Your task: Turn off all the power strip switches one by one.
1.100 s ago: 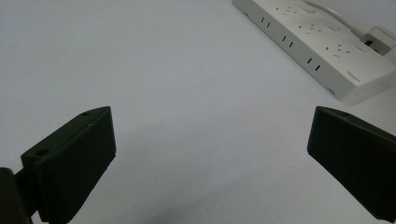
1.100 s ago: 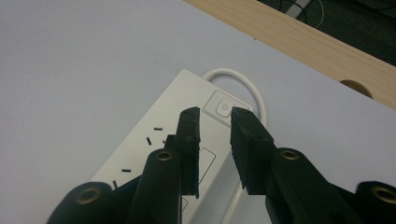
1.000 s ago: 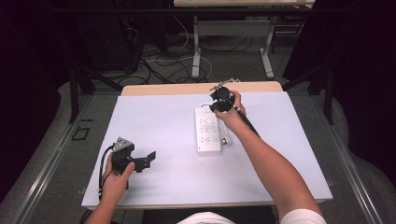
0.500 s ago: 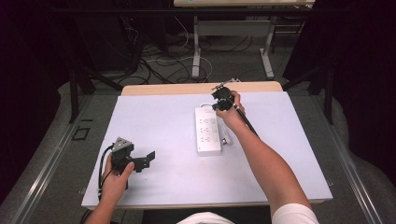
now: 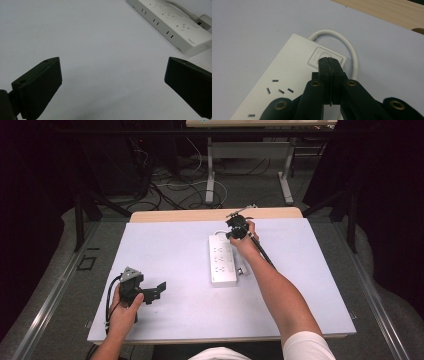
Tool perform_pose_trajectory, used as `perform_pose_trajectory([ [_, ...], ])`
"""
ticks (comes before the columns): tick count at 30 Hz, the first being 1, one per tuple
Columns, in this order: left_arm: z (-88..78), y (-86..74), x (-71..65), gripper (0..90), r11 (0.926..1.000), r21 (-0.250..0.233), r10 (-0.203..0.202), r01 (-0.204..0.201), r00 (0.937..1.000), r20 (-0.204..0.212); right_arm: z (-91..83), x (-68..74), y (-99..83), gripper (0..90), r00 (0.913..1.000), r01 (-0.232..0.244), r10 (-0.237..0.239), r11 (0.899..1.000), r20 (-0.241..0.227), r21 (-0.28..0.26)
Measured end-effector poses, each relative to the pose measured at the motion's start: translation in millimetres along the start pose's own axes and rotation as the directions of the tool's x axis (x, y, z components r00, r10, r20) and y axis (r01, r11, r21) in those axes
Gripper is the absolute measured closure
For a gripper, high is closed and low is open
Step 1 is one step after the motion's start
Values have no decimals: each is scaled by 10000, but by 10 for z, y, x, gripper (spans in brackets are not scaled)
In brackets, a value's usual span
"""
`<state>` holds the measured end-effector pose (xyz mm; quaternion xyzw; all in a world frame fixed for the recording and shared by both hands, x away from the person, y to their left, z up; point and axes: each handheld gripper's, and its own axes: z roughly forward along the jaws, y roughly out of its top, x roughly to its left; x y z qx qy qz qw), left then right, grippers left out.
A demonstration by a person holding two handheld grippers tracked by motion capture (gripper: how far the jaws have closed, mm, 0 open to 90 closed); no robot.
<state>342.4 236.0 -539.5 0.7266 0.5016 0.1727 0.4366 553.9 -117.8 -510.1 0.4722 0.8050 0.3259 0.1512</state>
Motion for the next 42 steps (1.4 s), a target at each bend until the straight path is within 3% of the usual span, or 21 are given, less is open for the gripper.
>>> perform_pose_trajectory([
  [13, -3, -14, 10, 14, 10000, 23, -85, 85, 10000, -7, 196, 11, 6, 900, 10000, -59, 62, 9991, 75, -412],
  [17, -10, -13, 13, 14, 10000, 3, -84, 84, 10000, 27, 213, 13, 42, 900, 9998, -13, 18, 9998, 217, -220],
  [18, -16, -11, 14, 14, 9999, 94, -77, 76, 10000, 43, 232, 18, 46, 900, 9999, -7, 12, 9991, 128, -428],
  [25, -25, -16, 18, 14, 9999, 52, -128, 128, 9999, 6, 278, 71, 80, 900, 9990, 173, -177, 9998, 403, 125],
  [26, -26, -16, 19, 14, 9999, 51, -140, 140, 9999, 3, 259, 65, 92, 900, 9990, 84, -111, 9980, 429, 621],
  [27, -28, -17, 22, 14, 9999, 80, -105, 105, 9999, 14, 259, 65, 92, 900, 9990, 84, -111, 9980, 429, 621],
  [28, -19, -21, 17, 14, 9999, -17, -129, 129, 9999, -33, 295, 65, 76, 900, 9996, -58, 55, 10000, 283, 82],
  [30, -17, -21, 13, 15, 10000, 13, -91, 91, 10000, -16, 284, 54, 90, 900, 9995, 147, -157, 9994, 289, 321],
  [42, -8, -16, 4, 15, 9999, 150, -34, 33, 10000, 58, 289, 73, 77, 900, 9988, -12, -3, 9995, 484, 308],
])
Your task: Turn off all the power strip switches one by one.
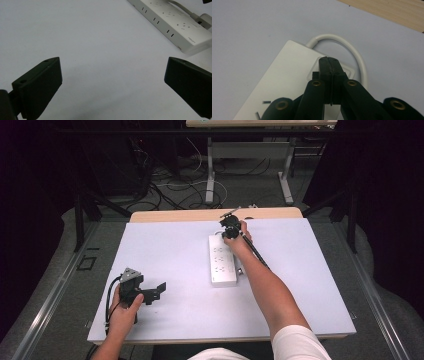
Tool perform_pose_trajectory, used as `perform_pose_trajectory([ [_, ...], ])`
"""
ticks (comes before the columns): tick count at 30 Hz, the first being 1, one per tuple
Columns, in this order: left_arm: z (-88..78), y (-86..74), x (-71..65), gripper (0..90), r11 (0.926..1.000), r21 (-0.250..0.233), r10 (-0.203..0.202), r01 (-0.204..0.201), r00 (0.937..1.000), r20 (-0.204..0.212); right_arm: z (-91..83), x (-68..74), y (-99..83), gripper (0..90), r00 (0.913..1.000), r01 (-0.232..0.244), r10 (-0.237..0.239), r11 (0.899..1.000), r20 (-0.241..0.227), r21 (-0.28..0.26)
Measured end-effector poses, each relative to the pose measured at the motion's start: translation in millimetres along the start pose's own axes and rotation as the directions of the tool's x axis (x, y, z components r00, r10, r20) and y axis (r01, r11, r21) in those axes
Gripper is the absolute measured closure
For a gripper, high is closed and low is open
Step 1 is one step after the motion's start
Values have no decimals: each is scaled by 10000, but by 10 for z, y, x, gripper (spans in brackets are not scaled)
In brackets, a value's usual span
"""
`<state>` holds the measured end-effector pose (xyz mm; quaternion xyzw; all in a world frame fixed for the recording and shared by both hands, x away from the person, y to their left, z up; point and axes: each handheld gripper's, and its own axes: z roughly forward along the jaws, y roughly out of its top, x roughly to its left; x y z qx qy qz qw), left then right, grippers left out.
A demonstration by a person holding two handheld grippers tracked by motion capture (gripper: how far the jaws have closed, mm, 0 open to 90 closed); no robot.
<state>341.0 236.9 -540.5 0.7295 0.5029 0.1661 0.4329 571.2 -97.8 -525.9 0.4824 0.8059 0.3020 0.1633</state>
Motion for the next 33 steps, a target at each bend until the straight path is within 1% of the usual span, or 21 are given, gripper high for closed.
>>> perform_pose_trajectory([
  [1, 0, 0, 0, 15, 10000, -3, -4, 4, 10000, -7, 2, -1, -4, 900, 9998, -106, 102, 9995, -154, -289],
  [2, -5, 2, 4, 15, 10000, 54, 6, -6, 10000, 25, -31, -5, 5, 900, 9998, -163, 162, 9999, -87, -56],
  [3, -5, 1, 4, 15, 10000, 49, -2, 2, 10000, 25, -38, -11, 3, 900, 9996, -176, 177, 9998, -215, 52],
  [4, -5, 1, 5, 15, 10000, 49, -1, 0, 10000, 19, -43, -7, -8, 900, 9992, -310, 309, 9995, -265, -7],
  [8, -3, 0, -2, 15, 10000, 34, 10, -10, 10000, 22, -103, -28, -32, 900, 9991, -178, 175, 9998, -383, -71],
  [9, -6, 2, -1, 15, 9999, 94, 38, -39, 10000, 43, -124, -24, -33, 900, 9995, -132, 132, 9999, -289, 8],
  [10, 6, -5, -10, 15, 10000, -76, 14, -14, 10000, -45, -141, -10, -33, 900, 9988, -251, 251, 9997, -415, 14],
  [15, 9, -3, -20, 15, 9999, -112, 63, -63, 10000, -55, -226, -3, -45, 900, 9987, -163, 175, 9995, -472, 267],
  [16, 3, 1, -19, 15, 10000, 33, 88, -88, 10000, -24, -236, -6, -52, 900, 9986, -144, 157, 9996, -510, 248],
  [17, 6, 0, -20, 15, 9999, 29, 98, -98, 9999, -27, -253, -8, -54, 900, 9983, -70, 94, 9991, -575, 418],
  [18, 9, 0, -21, 15, 9999, -2, 110, -110, 9999, -31, -252, -13, -63, 900, 9977, -8, 33, 9993, -680, 376],
  [19, 10, 1, -23, 15, 9999, -8, 113, -113, 9999, -33, -269, -12, -65, 900, 9988, -3, 33, 9981, -490, 610],
  [20, 11, 1, -24, 15, 9999, -15, 112, -113, 9999, -33, -278, -20, -71, 900, 9982, 92, -53, 9978, -590, 664],
  [21, 10, 2, -24, 15, 9999, 15, 120, -120, 9999, -30, -300, -15, -66, 900, 9983, 35, 23, 9950, -580, 997],
  [22, 10, 2, -24, 15, 9999, 16, 117, -117, 9999, -29, -281, -19, -87, 900, 9972, 33, 11, 9984, -753, 572],
  [25, 14, 1, -24, 15, 9999, 22, 115, -115, 9999, -22, -300, -16, -96, 900, 9978, -39, 105, 9950, -648, 1002],
  [27, 16, -1, -24, 15, 9999, 31, 119, -118, 9999, -24, -295, -13, -117, 900, 9977, 56, 1, 9965, -679, 837],
  [28, 17, -2, -24, 15, 9999, 39, 131, -131, 9999, -25, -302, -6, -118, 900, 9968, -2, 77, 9956, -795, 942],
  [31, 16, -2, -26, 15, 9999, 25, 141, -140, 9999, -28, -298, 3, -136, 900, 9960, -1, 72, 9968, -889, 798],
  [32, 15, -2, -25, 15, 9999, 14, 146, -146, 9999, -24, -321, 4, -130, 900, 9963, 86, 10, 9938, -861, 1109],
  [33, 20, -5, -28, 15, 9999, -68, 132, -132, 9999, -62, -321, 11, -141, 900, 9967, 17, 66, 9947, -804, 1029],
])
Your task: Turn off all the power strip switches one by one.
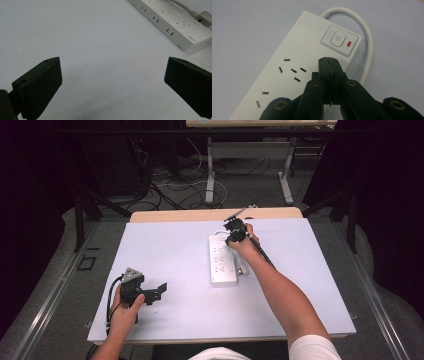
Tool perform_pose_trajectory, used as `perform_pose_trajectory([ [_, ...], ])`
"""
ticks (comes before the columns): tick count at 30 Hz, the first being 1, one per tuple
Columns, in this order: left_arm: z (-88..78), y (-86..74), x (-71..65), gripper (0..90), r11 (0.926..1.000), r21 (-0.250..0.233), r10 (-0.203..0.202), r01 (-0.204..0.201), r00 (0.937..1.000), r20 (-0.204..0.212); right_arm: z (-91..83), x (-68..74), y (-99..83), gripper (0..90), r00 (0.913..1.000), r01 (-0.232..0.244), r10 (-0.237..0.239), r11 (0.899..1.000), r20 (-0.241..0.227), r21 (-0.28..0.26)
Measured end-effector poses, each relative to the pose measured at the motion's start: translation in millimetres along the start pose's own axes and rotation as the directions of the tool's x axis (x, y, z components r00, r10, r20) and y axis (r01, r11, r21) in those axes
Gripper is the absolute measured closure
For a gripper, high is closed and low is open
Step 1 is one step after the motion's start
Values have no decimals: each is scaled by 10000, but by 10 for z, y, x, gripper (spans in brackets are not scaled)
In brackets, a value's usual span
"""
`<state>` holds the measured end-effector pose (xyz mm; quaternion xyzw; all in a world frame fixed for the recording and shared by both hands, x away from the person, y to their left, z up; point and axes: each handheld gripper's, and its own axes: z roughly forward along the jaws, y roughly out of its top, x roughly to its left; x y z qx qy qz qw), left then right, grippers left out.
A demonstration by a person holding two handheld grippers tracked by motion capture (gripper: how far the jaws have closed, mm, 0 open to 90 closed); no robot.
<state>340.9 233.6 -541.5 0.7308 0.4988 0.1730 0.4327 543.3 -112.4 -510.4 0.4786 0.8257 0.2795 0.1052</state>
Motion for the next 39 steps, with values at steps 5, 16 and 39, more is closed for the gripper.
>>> perform_pose_trajectory([
  [5, -7, 4, 4, 15, 10000, 69, 2, -2, 10000, 37, -36, 23, -15, 900, 9999, 120, -118, 9997, -110, 220],
  [16, -3, 5, -3, 15, 10000, 77, 28, -29, 10000, 21, -47, 28, -104, 900, 9997, 12, -5, 9996, -249, 280],
  [39, -3, 4, -14, 15, 10000, -26, 53, -53, 10000, -52, -42, 27, -172, 900, 9994, 240, -227, 9986, -267, 477],
])
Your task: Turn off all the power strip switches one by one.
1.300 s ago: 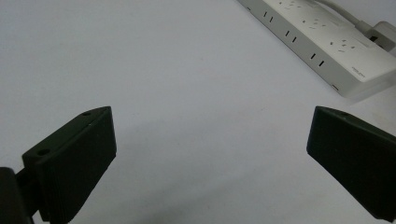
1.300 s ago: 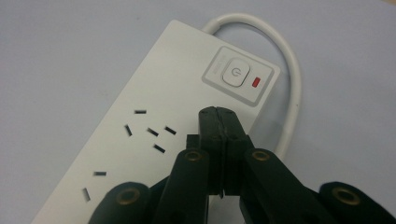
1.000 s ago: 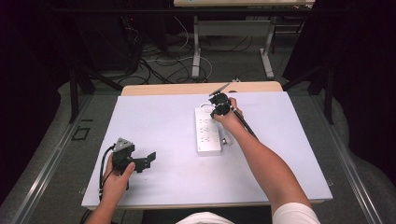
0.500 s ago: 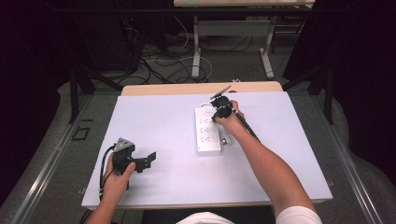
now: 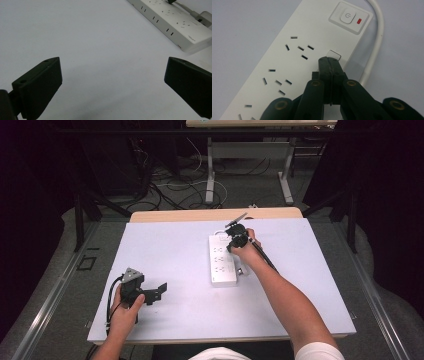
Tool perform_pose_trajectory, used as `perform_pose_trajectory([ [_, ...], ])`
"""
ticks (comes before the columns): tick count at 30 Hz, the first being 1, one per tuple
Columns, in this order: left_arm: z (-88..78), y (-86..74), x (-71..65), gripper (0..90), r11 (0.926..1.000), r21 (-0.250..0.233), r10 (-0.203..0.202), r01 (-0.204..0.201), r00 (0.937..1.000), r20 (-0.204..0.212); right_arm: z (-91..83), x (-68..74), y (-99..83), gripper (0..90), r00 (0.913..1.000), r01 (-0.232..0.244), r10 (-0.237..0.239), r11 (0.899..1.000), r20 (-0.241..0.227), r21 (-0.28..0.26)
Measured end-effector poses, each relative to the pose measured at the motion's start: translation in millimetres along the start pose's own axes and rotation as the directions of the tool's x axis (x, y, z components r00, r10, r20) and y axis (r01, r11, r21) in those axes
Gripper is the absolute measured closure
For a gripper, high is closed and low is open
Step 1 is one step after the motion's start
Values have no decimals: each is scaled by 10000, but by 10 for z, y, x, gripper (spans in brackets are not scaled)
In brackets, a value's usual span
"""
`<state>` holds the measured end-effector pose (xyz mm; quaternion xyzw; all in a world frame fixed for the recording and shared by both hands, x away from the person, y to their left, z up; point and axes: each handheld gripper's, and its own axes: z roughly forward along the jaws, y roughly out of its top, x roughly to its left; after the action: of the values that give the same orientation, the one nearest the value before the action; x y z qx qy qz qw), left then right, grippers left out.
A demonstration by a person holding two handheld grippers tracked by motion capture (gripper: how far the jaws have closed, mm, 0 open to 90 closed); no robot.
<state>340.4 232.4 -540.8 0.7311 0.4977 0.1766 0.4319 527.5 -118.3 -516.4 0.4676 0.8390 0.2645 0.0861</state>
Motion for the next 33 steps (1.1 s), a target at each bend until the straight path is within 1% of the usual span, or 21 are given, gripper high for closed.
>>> perform_pose_trajectory([
  [3, 3, 1, -4, 15, 10000, -15, -27, 27, 10000, 0, 4, 12, -14, 900, 9994, -350, 348, 9992, -85, -174],
  [5, 5, 1, -4, 15, 10000, -14, -19, 19, 10000, 11, -2, 3, -21, 900, 9999, -142, 142, 9998, 7, -161],
  [6, 8, 0, -6, 15, 10000, -31, -11, 11, 10000, 19, -19, 28, -18, 900, 9990, -452, 452, 9990, 43, 51],
  [8, 8, 0, -6, 15, 10000, 1, 27, -27, 10000, 7, -7, 20, -35, 900, 9993, -353, 351, 9991, -96, -239],
  [9, 9, 0, -5, 15, 10000, 10, 25, -25, 10000, 21, -13, 8, -43, 900, 9998, -146, 143, 9996, -106, -255],
  [11, 15, -1, -4, 15, 10000, -10, 46, -46, 10000, 17, -30, 16, -50, 900, 9999, -147, 147, 9999, -48, -15],
  [12, 15, -1, -7, 15, 10000, 1, 44, -44, 10000, 12, -25, 15, -60, 900, 10000, -59, 58, 9998, -63, -195],
  [13, 15, -1, -7, 15, 10000, -1, 45, -45, 10000, 18, -37, 37, -61, 900, 9995, -283, 281, 9996, -168, -88],
  [16, 14, 0, -10, 15, 10000, -17, 44, -44, 10000, 21, -54, 39, -75, 900, 9998, 22, -25, 9999, -188, -126],
  [18, 14, 0, -11, 15, 10000, -19, 46, -46, 10000, 20, -67, 64, -80, 900, 9995, -178, 174, 9997, -274, -151],
  [19, 14, 0, -11, 15, 10000, -14, 40, -40, 10000, 20, -82, 58, -84, 900, 9996, -23, 21, 10000, -281, -83],
  [20, 14, 0, -11, 15, 10000, -11, 48, -48, 10000, 19, -68, 64, -92, 900, 9994, -86, 73, 9993, -337, -371],
  [21, 13, 1, -12, 15, 10000, -10, 59, -59, 10000, 16, -93, 81, -96, 900, 9995, -265, 263, 9996, -199, -83],
  [22, 13, 2, -12, 15, 10000, -4, 58, -58, 10000, 24, -97, 62, -100, 900, 9994, 29, -35, 9998, -354, -171],
  [24, 13, 2, -13, 15, 10000, -3, 55, -55, 10000, 26, -108, 80, -110, 900, 9996, -152, 151, 9999, -233, -57],
  [25, 13, 2, -13, 15, 10000, 1, 56, -56, 10000, 27, -119, 61, -119, 900, 9996, 126, -126, 9999, -245, 17],
  [26, 13, 2, -13, 15, 10000, 5, 61, -61, 10000, 21, -125, 80, -120, 900, 9994, -101, 101, 9999, -319, 2],
  [29, 12, 3, -14, 15, 10000, -3, 54, -54, 10000, 15, -133, 70, -137, 900, 9995, 213, -213, 9998, -248, -10],
  [31, 12, 3, -15, 15, 10000, -8, 51, -51, 10000, 8, -165, 73, -140, 900, 9991, 384, -377, 9987, -197, 339],
  [32, 13, 3, -15, 15, 10000, 18, 54, -54, 10000, 5, -146, 92, -152, 900, 9992, 177, -178, 9998, -368, -19],
  [33, 13, 3, -15, 15, 10000, 34, 63, -63, 10000, 1, -143, 93, -162, 900, 9981, 261, -270, 9995, -560, -169],
])
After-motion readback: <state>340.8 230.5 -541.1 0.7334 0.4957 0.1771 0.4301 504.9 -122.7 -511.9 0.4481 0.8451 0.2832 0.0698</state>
